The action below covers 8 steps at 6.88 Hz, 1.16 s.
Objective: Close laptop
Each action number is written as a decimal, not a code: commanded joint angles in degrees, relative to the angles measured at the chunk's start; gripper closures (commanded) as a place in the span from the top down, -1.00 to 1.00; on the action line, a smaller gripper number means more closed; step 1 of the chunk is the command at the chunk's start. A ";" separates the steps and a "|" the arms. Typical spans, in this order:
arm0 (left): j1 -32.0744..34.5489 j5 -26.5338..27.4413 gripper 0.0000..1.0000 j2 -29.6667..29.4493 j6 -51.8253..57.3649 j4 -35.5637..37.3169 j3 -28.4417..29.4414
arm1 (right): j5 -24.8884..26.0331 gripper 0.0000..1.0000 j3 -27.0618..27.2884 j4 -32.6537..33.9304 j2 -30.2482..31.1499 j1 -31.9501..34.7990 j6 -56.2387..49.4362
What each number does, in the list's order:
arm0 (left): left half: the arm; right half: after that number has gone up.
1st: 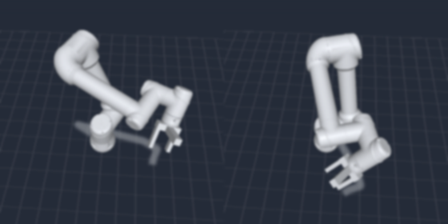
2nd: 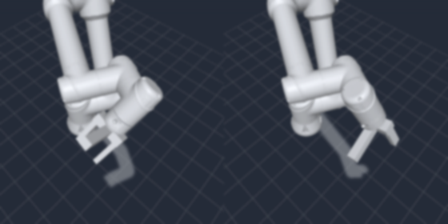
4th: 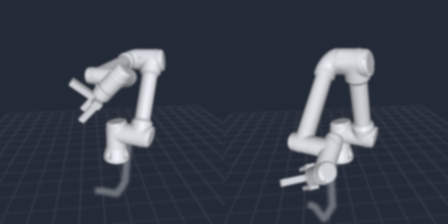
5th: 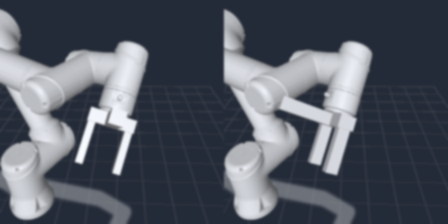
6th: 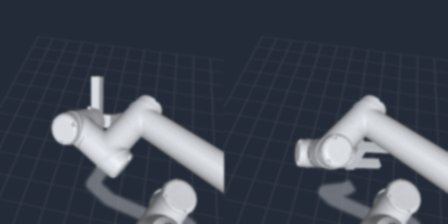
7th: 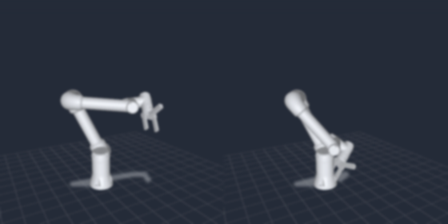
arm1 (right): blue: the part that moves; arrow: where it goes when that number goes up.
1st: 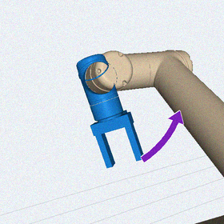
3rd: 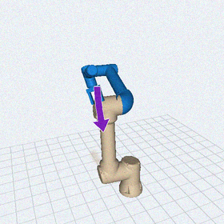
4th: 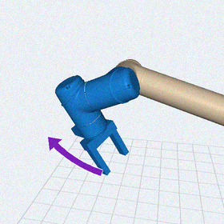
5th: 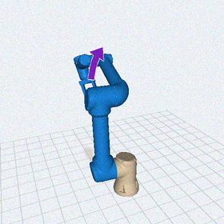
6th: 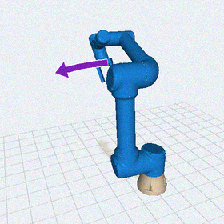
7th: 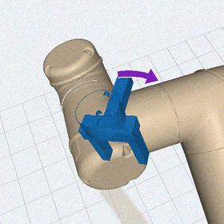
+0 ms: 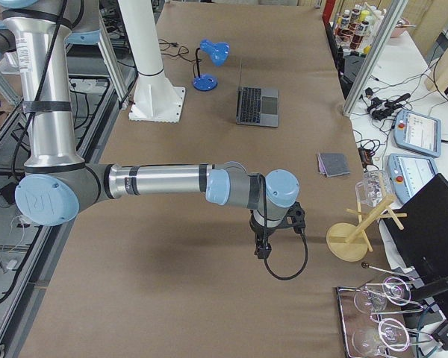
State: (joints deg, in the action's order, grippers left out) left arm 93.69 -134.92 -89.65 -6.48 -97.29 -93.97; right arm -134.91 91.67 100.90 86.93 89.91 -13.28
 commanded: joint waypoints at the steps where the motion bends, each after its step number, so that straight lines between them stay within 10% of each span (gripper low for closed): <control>1: 0.00 0.01 0.97 0.00 0.06 -0.09 -0.08 | -0.17 1.00 0.00 0.00 -0.09 0.00 0.01; 8: -0.09 0.01 0.97 -0.25 0.06 0.00 -0.60 | -1.41 1.00 0.09 0.00 -1.22 0.00 1.06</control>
State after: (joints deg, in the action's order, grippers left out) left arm 93.67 -134.91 -89.38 -6.42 -97.43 -94.14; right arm -136.24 91.82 100.90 86.51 89.91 -12.91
